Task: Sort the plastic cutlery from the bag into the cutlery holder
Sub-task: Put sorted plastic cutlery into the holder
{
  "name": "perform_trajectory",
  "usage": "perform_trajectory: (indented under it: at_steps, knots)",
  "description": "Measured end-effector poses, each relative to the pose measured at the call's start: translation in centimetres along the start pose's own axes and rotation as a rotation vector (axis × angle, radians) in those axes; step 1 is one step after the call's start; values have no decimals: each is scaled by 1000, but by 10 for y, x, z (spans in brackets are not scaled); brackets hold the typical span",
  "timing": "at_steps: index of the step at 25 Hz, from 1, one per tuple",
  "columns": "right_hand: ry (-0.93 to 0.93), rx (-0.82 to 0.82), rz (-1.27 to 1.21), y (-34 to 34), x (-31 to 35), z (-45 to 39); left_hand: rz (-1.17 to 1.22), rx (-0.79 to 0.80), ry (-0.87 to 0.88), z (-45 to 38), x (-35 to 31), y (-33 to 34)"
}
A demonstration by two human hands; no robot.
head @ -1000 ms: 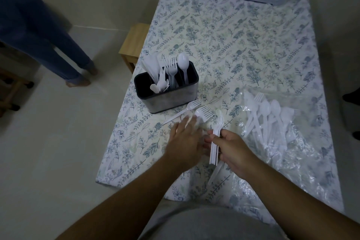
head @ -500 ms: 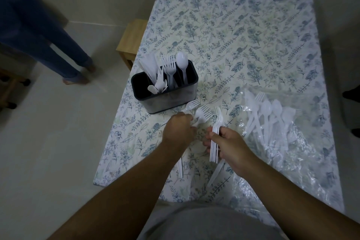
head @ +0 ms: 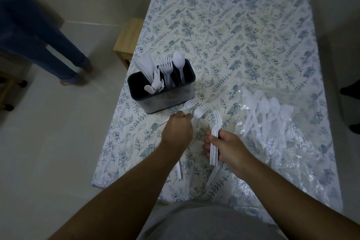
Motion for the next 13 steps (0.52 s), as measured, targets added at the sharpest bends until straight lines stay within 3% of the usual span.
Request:
perform_trajectory:
  at_steps: [3,7,9,11,13]
  knots:
    - [2,10,17,0,-1,0,70,5,-76,0,6,2]
    - [11,3,76,-2,-3,0,-180,247,-33,-12,3,11]
    - [24,9,88,-1,-4,3,-158,278,-45,-17,1,9]
    - [24,19,90,-1,-2,6,-11,198,-58,-18,0,0]
    - [15,20,74,-4,2,7,285,1,-128,-10,1,-16]
Point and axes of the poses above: each hand's wrist, its own z-axis away from the middle knuckle, its own y-axis out of the palm, x = y × z, the point moved 9 cm from there along -z, towards the middle knuckle, and after that the axes turned 7 degrees about y, right-handed, at the moved point
